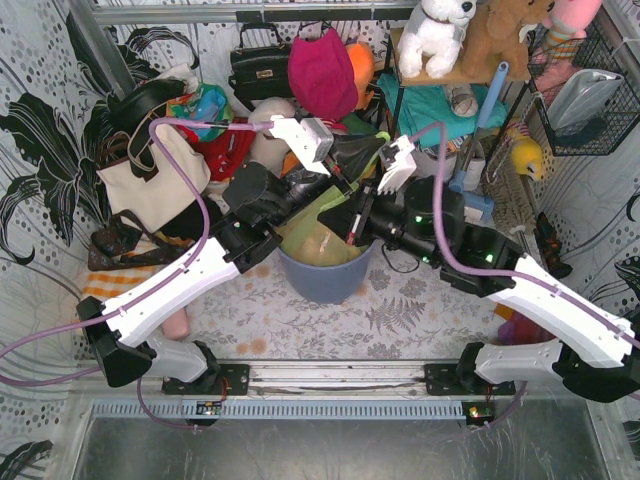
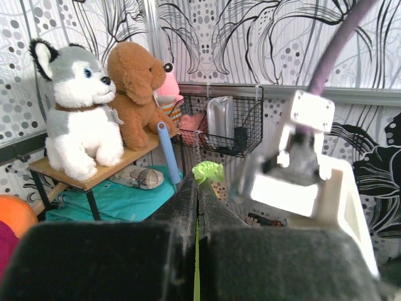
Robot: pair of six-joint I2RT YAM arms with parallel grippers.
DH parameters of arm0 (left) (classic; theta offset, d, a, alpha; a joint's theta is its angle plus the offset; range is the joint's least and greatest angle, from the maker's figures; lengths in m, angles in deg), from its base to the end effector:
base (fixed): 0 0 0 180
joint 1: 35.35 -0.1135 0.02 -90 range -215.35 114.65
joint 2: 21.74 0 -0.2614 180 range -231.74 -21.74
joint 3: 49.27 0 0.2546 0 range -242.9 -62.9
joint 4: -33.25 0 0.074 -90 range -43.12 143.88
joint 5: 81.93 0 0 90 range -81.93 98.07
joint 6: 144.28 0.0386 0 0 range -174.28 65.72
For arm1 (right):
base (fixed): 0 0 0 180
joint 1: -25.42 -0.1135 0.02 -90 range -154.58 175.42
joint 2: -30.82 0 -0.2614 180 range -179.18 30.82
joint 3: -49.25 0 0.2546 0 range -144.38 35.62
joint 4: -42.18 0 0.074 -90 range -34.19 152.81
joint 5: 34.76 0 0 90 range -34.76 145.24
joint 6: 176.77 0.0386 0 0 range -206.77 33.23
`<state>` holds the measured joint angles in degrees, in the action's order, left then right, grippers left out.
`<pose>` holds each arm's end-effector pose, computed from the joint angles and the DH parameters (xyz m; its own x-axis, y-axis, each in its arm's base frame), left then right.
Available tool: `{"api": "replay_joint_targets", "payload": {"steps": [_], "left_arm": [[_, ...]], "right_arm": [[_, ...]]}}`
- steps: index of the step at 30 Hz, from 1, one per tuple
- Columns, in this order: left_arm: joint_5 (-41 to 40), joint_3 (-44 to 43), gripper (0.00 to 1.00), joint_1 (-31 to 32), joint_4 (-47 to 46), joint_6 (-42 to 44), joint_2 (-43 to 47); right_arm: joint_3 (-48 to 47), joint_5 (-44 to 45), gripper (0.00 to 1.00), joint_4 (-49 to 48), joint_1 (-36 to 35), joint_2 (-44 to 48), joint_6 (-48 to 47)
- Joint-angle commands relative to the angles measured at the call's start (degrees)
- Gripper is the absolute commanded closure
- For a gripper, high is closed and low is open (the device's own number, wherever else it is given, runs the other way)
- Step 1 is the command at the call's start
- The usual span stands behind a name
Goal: Tie the trash bag
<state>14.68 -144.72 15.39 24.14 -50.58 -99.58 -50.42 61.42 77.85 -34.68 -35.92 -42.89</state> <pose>0.1914 -0.2413 0.4966 0.3378 -0.3120 -0.8880 0.8141 0.5703 0.1093 0.1246 0.2083 0.4867 -0.5774 0.3783 -0.7235 -0.5661 0.4531 0.6886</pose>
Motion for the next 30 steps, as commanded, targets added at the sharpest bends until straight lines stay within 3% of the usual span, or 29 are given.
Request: {"api": "replay_joint_targets", "payload": {"steps": [1, 6, 16, 23, 30], "left_arm": [[-0.6, 0.6, 1.00, 0.1, -3.0, 0.6, 1.4], [-0.6, 1.3, 1.00, 0.1, -2.8, 0.7, 2.2], [0.2, 2.3, 1.00, 0.1, -1.4, 0.9, 4.0], [0.8, 3.8, 1.00, 0.1, -1.2, 0.5, 5.3], [3.1, 4.1, 1.00, 0.1, -0.1, -0.4, 6.1]], "right_arm": [[4.4, 19.7, 1.00, -6.6, -3.9, -0.5, -3.3], [9.7, 30.6, 1.00, -12.2, -5.7, -0.4, -5.9], [15.4, 43.1, 1.00, -18.7, -5.7, 1.5, -9.4], [18.3, 46.5, 1.00, -24.3, -5.6, 1.4, -12.4], [21.0, 49.0, 1.00, -36.5, -5.7, -1.5, -17.9]]}}
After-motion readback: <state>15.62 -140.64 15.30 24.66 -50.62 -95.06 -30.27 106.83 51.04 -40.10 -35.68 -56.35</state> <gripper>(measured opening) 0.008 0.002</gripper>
